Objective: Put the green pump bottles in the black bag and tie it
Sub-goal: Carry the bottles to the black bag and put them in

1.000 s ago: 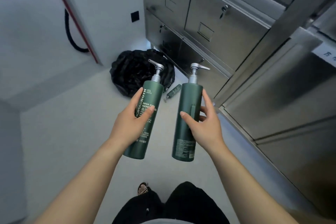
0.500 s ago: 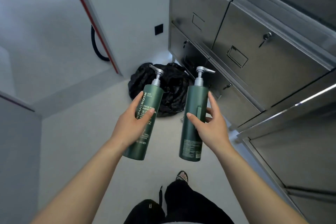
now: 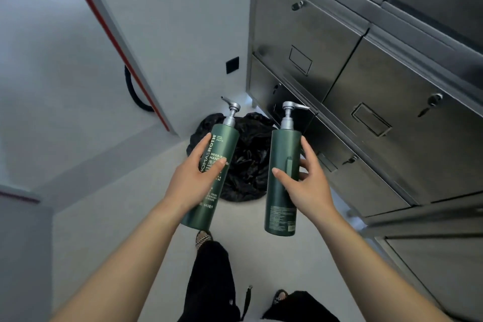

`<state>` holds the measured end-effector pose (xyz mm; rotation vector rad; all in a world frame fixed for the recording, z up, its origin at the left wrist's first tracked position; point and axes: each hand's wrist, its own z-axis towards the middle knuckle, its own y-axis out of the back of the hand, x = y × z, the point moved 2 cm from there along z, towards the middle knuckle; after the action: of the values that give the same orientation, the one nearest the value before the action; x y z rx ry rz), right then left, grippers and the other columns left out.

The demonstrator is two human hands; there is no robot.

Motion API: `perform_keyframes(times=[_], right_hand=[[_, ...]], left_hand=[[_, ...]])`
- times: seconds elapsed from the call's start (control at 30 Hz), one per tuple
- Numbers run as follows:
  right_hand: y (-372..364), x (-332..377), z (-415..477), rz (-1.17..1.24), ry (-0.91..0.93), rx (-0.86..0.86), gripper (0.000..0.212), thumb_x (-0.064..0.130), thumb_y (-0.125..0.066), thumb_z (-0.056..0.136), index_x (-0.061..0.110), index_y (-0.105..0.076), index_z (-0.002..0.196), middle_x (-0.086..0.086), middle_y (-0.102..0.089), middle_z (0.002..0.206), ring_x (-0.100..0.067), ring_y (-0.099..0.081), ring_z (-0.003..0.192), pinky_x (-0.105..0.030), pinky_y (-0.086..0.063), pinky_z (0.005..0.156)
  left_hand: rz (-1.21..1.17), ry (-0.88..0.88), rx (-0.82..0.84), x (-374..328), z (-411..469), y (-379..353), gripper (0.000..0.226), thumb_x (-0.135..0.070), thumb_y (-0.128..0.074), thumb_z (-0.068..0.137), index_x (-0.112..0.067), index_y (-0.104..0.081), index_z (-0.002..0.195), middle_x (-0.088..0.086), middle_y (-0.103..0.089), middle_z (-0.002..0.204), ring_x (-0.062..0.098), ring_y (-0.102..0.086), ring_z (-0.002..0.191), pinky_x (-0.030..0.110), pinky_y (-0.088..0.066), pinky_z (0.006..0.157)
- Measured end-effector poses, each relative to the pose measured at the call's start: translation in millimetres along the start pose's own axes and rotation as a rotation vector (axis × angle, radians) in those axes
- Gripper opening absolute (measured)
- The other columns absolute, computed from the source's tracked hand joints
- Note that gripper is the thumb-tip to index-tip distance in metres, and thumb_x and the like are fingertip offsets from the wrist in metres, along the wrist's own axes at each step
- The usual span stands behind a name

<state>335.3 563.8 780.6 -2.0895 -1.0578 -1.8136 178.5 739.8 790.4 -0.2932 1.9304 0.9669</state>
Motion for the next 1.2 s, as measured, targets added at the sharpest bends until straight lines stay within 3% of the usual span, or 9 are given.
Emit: perform_keyframes(times=[0.13, 0.27, 0.33, 0.47, 0.57, 0.67, 0.77, 0.93, 1.2], right_hand=[[-22.1, 13.4, 43.3, 0.039, -0.045, -0.085, 0.086, 0.031, -0.076, 0.073, 0.059, -0.024, 0.135, 0.022, -0.057, 0.11, -0.008, -0.064, 0.095, -0.031, -0.054, 0.085], [-29.1, 17.6, 84.2, 0.043, -0.065, -0.161, 0.086, 0.032, -0.076, 0.074, 0.061, -0.022, 0.134, 0.022, -0.057, 0.111, 0.011, -0.06, 0.087, -0.005, -0.047, 0.063], [-24.7, 14.4, 101.6, 0.056, -0.089, -0.199, 0.086, 0.03, -0.076, 0.075, 0.059, -0.022, 0.135, 0.019, -0.057, 0.112, 0.011, -0.059, 0.086, 0.001, -0.043, 0.059], [-14.2, -1.7, 134.9, 0.069, -0.124, -0.25, 0.086, 0.027, -0.076, 0.075, 0.055, -0.024, 0.138, 0.018, -0.055, 0.11, 0.02, -0.056, 0.082, 0.003, -0.04, 0.056], [-10.9, -19.6, 163.4, 0.07, -0.161, -0.236, 0.086, 0.026, -0.076, 0.076, 0.055, -0.024, 0.138, 0.02, -0.054, 0.11, 0.02, -0.056, 0.083, 0.001, -0.042, 0.056], [-16.9, -34.9, 190.4, 0.072, -0.202, -0.214, 0.086, 0.028, -0.075, 0.077, 0.053, -0.021, 0.14, 0.015, -0.052, 0.117, 0.012, -0.059, 0.084, -0.005, -0.044, 0.059], [-33.8, -47.5, 214.1, 0.076, -0.22, -0.214, 0.087, 0.026, -0.075, 0.077, 0.05, -0.022, 0.141, 0.023, -0.052, 0.111, 0.023, -0.053, 0.088, 0.001, -0.044, 0.063], [-69.5, -72.3, 240.6, 0.096, -0.274, -0.245, 0.087, 0.029, -0.076, 0.075, 0.049, -0.023, 0.141, 0.032, -0.048, 0.102, 0.031, -0.048, 0.084, 0.007, -0.038, 0.062], [-138.2, -149.0, 263.4, 0.122, -0.38, -0.422, 0.088, 0.03, -0.077, 0.074, 0.046, -0.024, 0.142, 0.037, -0.044, 0.101, 0.018, -0.053, 0.088, 0.007, -0.037, 0.063]], left_hand=[[0.061, -0.049, 0.113, -14.8, 71.8, 20.5, 0.061, -0.053, -0.058, 0.083, -0.062, -0.023, 0.133, -0.026, -0.055, 0.109, -0.019, -0.049, 0.085, 0.009, -0.036, 0.069], [0.104, -0.095, 0.189, -20.6, 135.2, 27.3, 0.061, -0.053, -0.058, 0.082, -0.067, -0.022, 0.129, -0.028, -0.057, 0.106, -0.013, -0.055, 0.091, 0.017, -0.042, 0.072], [0.135, -0.108, 0.219, -22.5, 159.1, 22.4, 0.061, -0.058, -0.056, 0.078, -0.07, -0.022, 0.127, -0.036, -0.055, 0.101, -0.017, -0.054, 0.088, 0.015, -0.041, 0.071], [0.119, -0.07, 0.245, -20.9, 199.1, 2.1, 0.062, -0.065, -0.057, 0.069, -0.074, -0.026, 0.122, -0.039, -0.056, 0.103, -0.019, -0.057, 0.09, 0.018, -0.044, 0.078], [0.118, -0.03, 0.231, -14.1, 223.9, -15.9, 0.064, -0.064, -0.058, 0.071, -0.07, -0.026, 0.126, -0.028, -0.058, 0.11, -0.004, -0.061, 0.095, 0.025, -0.048, 0.081], [0.129, -0.029, 0.248, -8.6, 249.3, -31.0, 0.065, -0.059, -0.06, 0.076, -0.066, -0.024, 0.129, -0.032, -0.056, 0.109, -0.008, -0.058, 0.095, 0.02, -0.045, 0.077], [0.22, -0.052, 0.278, -2.7, 276.9, -38.8, 0.064, -0.055, -0.06, 0.08, -0.066, -0.021, 0.129, -0.039, -0.053, 0.095, -0.014, -0.055, 0.084, 0.013, -0.04, 0.069], [0.27, -0.06, 0.384, 33.0, 326.6, -46.0, 0.063, -0.054, -0.06, 0.08, -0.068, -0.021, 0.128, -0.034, -0.057, 0.094, -0.007, -0.06, 0.085, 0.022, -0.046, 0.074], [0.381, -0.159, 0.55, 124.7, 388.3, -73.4, 0.065, -0.049, -0.059, 0.083, -0.055, -0.023, 0.137, -0.041, -0.048, 0.088, -0.028, -0.049, 0.076, 0.005, -0.034, 0.061]])
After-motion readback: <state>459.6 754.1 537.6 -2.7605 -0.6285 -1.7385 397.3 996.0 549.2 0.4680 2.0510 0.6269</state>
